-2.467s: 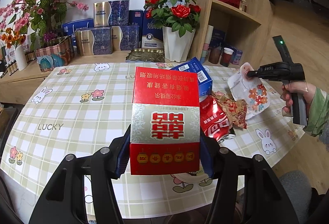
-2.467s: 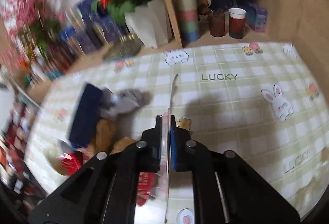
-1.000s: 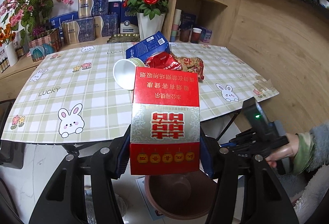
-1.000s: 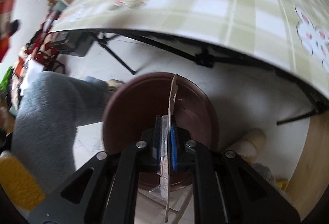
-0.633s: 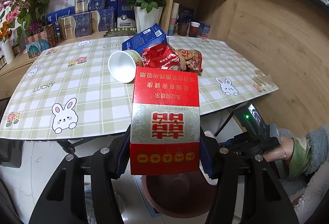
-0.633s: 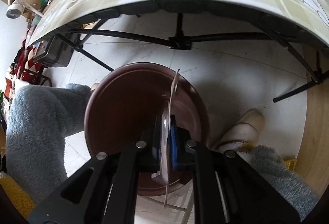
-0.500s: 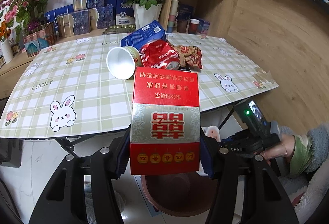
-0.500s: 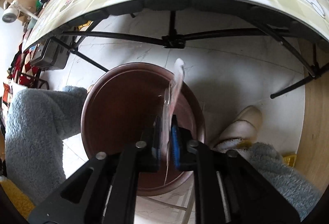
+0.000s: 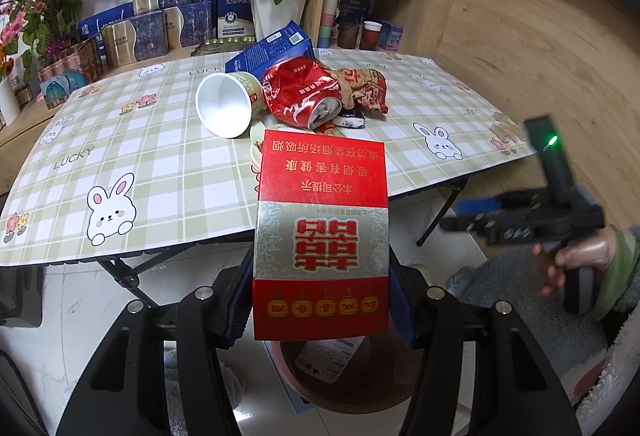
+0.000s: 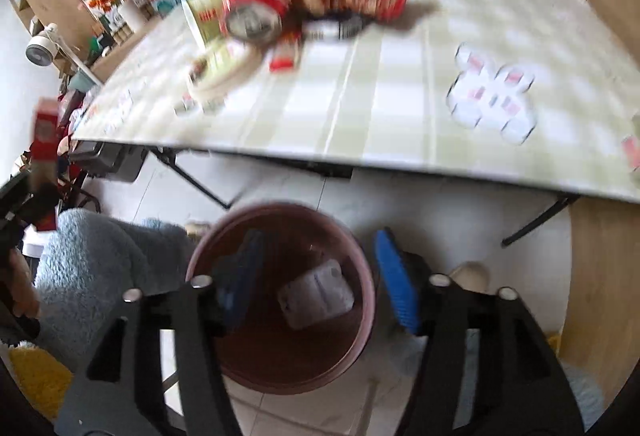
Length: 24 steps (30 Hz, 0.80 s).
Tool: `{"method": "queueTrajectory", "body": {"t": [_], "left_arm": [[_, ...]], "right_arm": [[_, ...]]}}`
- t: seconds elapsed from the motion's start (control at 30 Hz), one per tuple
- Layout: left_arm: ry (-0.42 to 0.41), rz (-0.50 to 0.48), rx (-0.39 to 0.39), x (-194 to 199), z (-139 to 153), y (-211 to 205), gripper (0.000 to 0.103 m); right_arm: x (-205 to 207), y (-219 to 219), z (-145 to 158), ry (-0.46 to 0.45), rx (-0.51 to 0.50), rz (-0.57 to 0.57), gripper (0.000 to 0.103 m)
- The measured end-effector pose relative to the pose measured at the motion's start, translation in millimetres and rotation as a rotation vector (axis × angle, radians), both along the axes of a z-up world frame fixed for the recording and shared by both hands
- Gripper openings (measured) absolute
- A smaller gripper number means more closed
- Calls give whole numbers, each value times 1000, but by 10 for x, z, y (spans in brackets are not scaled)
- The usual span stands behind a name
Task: Collect trash
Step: 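Lower the red box into the brown bin and open the left gripper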
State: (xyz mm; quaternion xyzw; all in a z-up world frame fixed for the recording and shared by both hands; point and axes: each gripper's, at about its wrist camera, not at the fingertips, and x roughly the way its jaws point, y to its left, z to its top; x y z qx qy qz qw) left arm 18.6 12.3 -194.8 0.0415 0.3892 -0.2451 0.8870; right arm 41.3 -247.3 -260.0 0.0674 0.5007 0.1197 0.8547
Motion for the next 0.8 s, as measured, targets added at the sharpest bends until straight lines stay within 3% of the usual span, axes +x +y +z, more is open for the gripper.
{"method": "queueTrajectory", "body": {"t": [0.1,0.2,0.43,0.53,0.8], "left_arm": [[8,-8,3,0,-25,-20,56],[19,-21,14,-10,-71,-50,56],[93,-90,72,5,-277,-216,56],[119,-126,123,0,-404,-334,56],[165,-169,167,52,-617,-481,56]], "right_arm": [[-28,-31,218,-73,-37,-15,86],[-44,-42,437,-148,-72,-24,94],[-58,-89,652,-211,-136,-55,97],[-69,-122,653,-219,-146,-77,97],[-63,-243,626,-208,-146,-126,97]]}}
